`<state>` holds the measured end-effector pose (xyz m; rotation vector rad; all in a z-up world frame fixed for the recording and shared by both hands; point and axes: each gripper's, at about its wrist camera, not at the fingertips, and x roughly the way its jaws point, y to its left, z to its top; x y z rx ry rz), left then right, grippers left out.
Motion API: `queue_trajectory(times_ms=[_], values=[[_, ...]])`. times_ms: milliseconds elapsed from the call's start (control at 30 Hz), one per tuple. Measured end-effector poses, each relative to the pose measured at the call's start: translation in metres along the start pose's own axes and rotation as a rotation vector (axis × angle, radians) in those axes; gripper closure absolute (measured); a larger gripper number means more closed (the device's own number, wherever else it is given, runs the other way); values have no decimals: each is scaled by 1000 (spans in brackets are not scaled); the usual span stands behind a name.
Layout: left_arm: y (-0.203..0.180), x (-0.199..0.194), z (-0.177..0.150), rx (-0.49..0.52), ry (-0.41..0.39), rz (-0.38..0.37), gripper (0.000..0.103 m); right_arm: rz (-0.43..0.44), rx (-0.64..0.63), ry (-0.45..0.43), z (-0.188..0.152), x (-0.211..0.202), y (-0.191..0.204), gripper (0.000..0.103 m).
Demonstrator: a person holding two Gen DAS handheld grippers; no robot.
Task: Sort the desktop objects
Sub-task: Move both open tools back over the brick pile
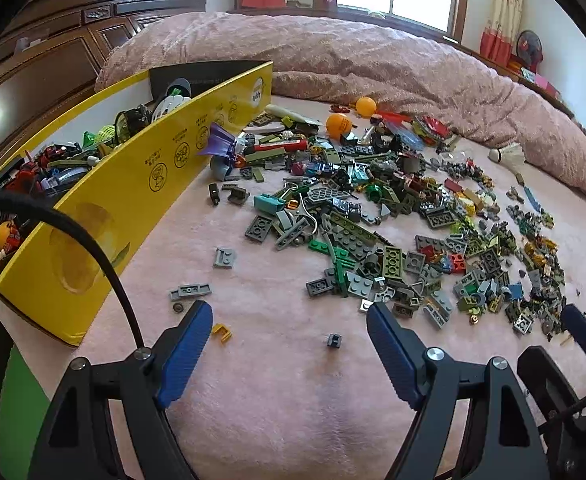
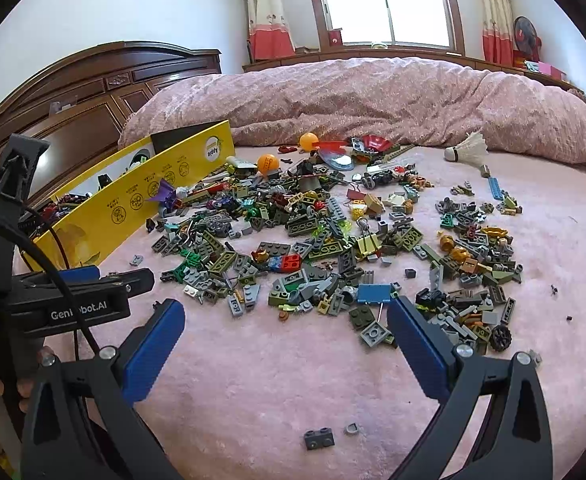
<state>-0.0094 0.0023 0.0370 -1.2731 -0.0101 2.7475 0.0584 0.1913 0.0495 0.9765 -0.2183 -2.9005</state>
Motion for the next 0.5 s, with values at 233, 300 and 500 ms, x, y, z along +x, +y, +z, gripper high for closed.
queue_trajectory(times_ms=[233, 300, 500], values=[[-1, 1, 0, 12, 10, 9, 21, 3, 1, -1, -1, 0, -1, 1], [-2, 2, 0, 18, 14, 12, 21, 3, 2, 0, -1, 1, -1, 1], [-6, 2, -1, 40, 16, 16, 21, 2, 4, 0, -1, 0, -1, 1]])
